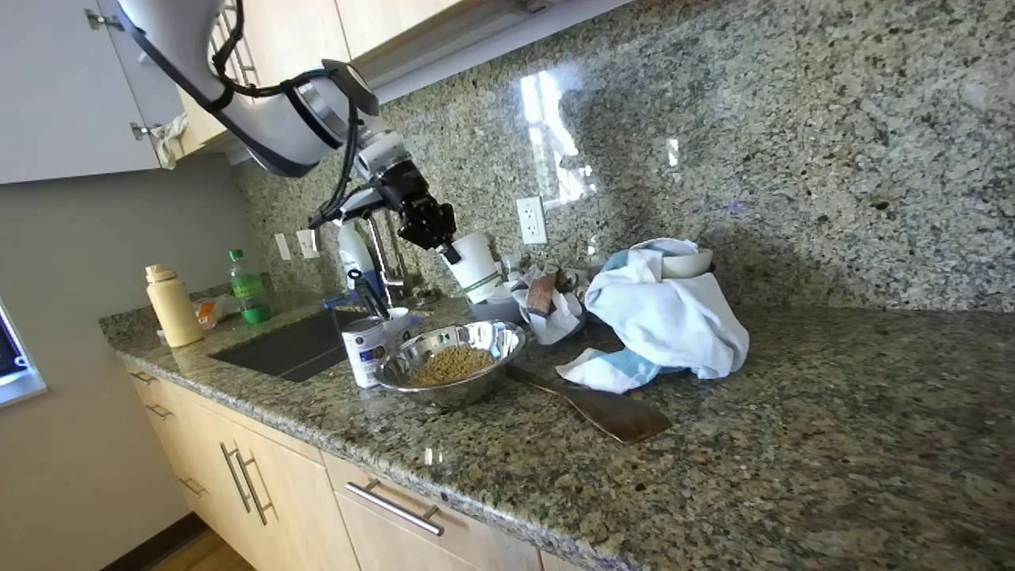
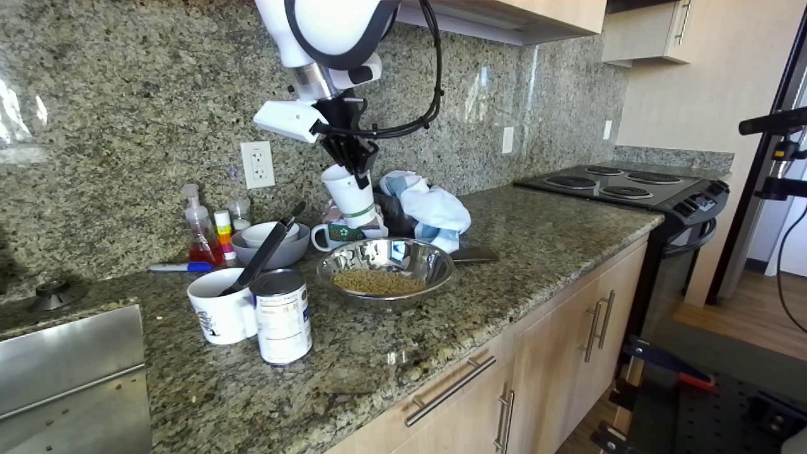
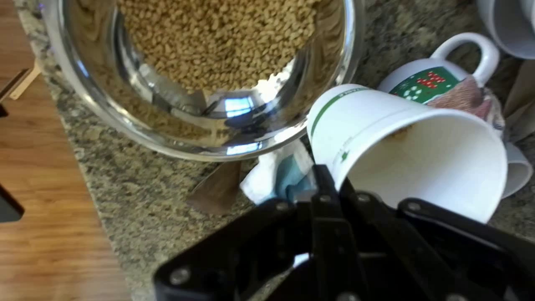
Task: Pour some contents from the cup into the bowl
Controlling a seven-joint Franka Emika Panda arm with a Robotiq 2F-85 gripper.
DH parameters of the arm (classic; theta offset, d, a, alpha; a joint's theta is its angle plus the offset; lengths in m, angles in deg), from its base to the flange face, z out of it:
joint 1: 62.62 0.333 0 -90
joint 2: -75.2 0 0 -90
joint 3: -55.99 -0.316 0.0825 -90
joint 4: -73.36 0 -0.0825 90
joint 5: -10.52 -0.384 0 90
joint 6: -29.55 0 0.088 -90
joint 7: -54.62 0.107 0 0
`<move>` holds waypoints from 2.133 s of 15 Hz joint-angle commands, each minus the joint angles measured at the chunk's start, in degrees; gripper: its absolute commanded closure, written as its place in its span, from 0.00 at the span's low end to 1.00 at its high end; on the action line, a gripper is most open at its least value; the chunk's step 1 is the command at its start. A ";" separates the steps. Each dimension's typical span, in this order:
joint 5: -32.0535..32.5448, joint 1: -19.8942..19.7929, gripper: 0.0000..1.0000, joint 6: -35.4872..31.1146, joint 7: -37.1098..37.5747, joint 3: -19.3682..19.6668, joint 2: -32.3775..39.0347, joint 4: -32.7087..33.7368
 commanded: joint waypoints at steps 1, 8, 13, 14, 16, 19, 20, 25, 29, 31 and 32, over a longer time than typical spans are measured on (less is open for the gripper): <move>-3.19 0.39 0.99 -9.41 1.48 1.08 -2.34 -3.66; -9.42 0.92 0.99 -20.64 -0.30 1.48 -1.83 -5.37; -13.72 1.46 0.99 -22.27 -2.44 1.16 -1.07 -4.38; -14.40 1.64 0.99 -22.26 -3.08 1.11 -0.95 -4.20; -15.12 2.13 0.99 -21.84 -3.77 1.03 -0.58 -3.68; -16.31 2.61 0.99 -21.02 -5.54 0.96 -0.07 -3.17; -16.61 2.73 0.99 -20.59 -6.14 0.96 0.26 -2.90; -17.21 3.18 0.99 -20.08 -8.33 1.15 1.81 -2.47; -17.96 3.23 0.99 -19.66 -10.34 1.12 3.36 -2.13; -18.41 3.28 0.99 -19.61 -11.17 1.19 4.10 -2.11; -18.48 3.35 0.99 -19.57 -11.63 1.25 4.48 -2.11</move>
